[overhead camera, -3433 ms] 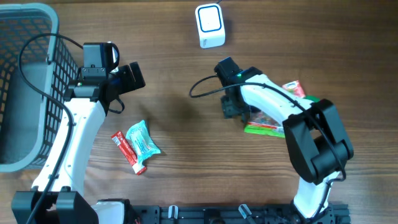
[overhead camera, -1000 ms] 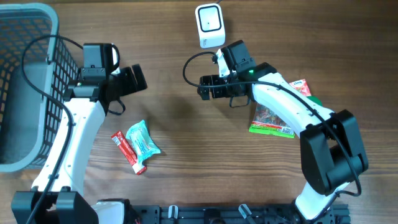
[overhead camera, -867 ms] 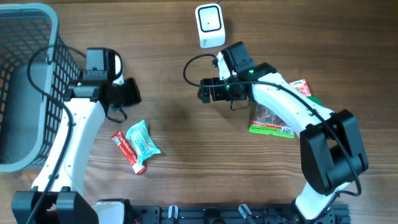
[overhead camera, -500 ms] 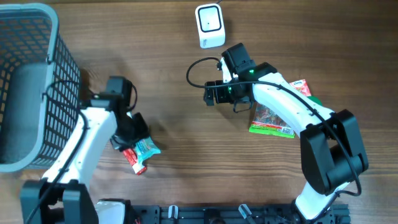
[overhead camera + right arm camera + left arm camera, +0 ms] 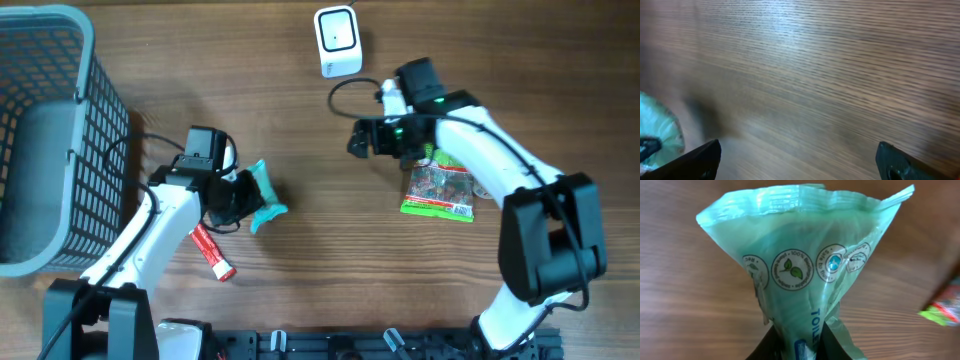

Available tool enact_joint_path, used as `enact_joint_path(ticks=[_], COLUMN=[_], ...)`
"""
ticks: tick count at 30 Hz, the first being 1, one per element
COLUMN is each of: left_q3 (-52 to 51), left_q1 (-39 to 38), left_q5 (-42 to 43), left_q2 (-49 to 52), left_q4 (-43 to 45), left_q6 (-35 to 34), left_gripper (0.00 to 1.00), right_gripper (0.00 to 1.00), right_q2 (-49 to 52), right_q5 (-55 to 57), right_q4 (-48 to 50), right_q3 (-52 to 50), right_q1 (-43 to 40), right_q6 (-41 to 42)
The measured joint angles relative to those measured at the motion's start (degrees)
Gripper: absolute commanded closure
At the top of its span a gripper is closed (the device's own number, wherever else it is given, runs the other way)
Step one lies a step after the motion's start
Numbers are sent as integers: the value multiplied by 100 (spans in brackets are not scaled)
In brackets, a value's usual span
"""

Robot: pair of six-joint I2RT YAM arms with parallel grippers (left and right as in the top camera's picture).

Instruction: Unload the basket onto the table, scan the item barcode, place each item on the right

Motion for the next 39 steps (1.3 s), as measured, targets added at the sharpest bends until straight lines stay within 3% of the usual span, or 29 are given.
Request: enact_joint_path(ticks=[3,4,6,7,8,10,11,17,23,31,39], left_q3=[11,22,197,422,691,1147,1187,1204,1204,1204,1580], left_q1=[-387,-616,-892,-907,-907,-885,-855,-330,-214,-214,42], left_q5=[212,302,85,-142,-352,-756,-883,-621,168,101,66], left_q2=[0,0,13,20,28,28,26,990,1620,1965,1939], left_q4=[472,621,251,-2,-122,31,98,466,658,358,-2], left_q6=[-120,-131,-146,-79,22,247,323,1084,1679,1646,1543], left_gripper=[50,52,68,81,96,96,96,96,96,96,96], right_gripper=[1,1,4,11,31,90,96,96,96,96,96], right_q2=[0,0,0,0,0,0,0,0,0,0,0], right_q5=[-540,-678,-933,-1165,-1486,-2284,-2507,-3392,-3206,-2426,-2459], right_q4=[-398,-487,-535,-527,-509,-485,-494,221,2210,2586,2949], right_q3=[0,0,0,0,0,0,0,-144,-656,-1036,-1880], right_q1=[-363,-363,-328,-326,-321,-293,-267,339,1388,1961,2210], right_q6=[-573,-761,-931,-997,-1062,-1139,-1165,-667,1051,1840,2201])
